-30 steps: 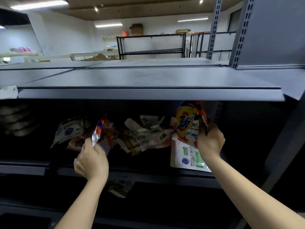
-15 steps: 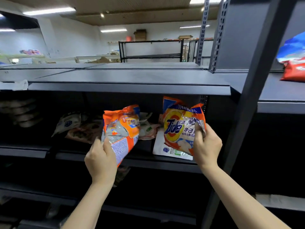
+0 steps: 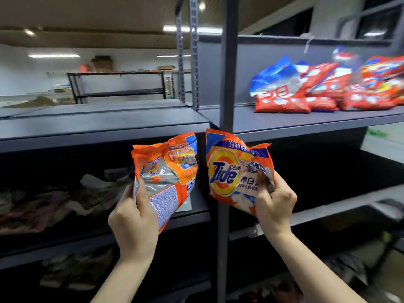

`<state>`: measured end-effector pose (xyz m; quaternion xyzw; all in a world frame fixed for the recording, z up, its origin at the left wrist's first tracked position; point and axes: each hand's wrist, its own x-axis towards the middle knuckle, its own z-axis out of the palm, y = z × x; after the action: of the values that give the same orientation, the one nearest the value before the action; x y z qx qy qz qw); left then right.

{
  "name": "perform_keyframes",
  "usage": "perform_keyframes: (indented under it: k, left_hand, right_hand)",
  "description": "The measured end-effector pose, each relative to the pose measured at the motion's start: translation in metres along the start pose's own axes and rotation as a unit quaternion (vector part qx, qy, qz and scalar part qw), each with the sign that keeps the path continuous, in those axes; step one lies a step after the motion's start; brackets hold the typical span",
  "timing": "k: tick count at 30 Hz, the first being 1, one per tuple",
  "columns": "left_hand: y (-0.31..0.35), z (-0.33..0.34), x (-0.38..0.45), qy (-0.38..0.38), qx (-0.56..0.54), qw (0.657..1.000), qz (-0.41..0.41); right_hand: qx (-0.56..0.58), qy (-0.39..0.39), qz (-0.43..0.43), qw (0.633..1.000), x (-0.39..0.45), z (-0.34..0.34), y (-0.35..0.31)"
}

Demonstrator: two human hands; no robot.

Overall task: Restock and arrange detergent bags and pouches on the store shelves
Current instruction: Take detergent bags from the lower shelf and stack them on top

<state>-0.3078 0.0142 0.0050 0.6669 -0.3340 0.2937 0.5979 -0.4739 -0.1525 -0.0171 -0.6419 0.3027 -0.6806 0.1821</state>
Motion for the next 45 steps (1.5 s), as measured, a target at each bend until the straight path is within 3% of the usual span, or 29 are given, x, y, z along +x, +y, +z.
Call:
perform_keyframes:
  k: [8,15,27,34,45]
  left_hand:
    - [0.070,0.037,-0.005,0.023,-0.095,0.995,0.025]
    - [0.129,0.099,-0.004,0.021,-0.153,0.987,0.034]
    - [0.279,0.304,-0.032,0.017,-0.184,0.983,0.017]
    - [0.376,0.415,-0.048,0.030,-0.255,0.966,-0.005]
    - [0.460,0.559,-0.054,0.025,-0.251,0.968,0.005]
  right_hand:
    - [-0.022,0.087,-0.039,0.995,0.040,-0.082,-0.002]
    - [-0.034,0.154,-0.020,0.987,0.091,-0.140,0.036]
    - [-0.085,0.199,-0.036,0.976,0.246,-0.275,0.174]
    - [-0.122,0.222,-0.045,0.966,0.330,-0.354,0.245]
    - [-0.165,0.263,-0.053,0.949,0.430,-0.408,0.324]
